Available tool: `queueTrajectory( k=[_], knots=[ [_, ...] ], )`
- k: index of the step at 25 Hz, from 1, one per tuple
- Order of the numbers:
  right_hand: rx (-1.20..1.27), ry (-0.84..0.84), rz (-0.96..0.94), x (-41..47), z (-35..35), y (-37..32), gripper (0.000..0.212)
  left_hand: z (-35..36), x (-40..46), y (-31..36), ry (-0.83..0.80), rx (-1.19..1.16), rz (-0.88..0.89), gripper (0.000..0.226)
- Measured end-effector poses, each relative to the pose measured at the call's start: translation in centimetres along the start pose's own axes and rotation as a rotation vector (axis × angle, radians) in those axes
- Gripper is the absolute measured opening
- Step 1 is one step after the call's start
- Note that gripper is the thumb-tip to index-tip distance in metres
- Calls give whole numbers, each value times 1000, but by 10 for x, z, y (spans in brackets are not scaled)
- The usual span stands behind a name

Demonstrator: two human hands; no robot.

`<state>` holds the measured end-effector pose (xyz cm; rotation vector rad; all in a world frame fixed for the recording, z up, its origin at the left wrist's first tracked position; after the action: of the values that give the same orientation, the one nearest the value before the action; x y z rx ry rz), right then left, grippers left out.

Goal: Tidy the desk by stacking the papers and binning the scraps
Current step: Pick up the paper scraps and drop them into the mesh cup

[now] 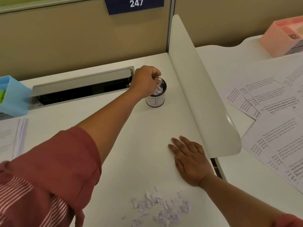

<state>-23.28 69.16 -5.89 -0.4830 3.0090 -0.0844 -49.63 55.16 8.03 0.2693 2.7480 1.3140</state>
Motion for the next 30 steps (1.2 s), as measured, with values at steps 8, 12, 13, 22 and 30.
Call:
queueTrajectory(
  k=[8,12,13,22,30],
  knots=[
    [-5,14,-2,1,-2,0,52,2,-7,-7,-61,194,61,36],
    [-14,-2,-1,1,0,0,52,-15,-40,-1,75,65,115,22],
    [-13,-7,2,1,0,1,52,-18,-53,-2,95,24,129,19],
    [-17,-46,20,2,1,1,54,36,-217,-65,-300,22,-57,19],
    [2,-32,21,0,2,-2,53,76,-332,-88,-668,230,-54,86]
  ],
)
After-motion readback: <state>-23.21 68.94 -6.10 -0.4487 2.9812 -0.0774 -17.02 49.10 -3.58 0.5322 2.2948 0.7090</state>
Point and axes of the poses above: each hand's wrist, its own x-axis towards the middle knuckle, its own z-axis out of the palm, y = z × x, the point moved 9 cm from there along x, towards the middle knuckle, and after that the axes turned 6 degrees about -x, right-handed, at the moved point
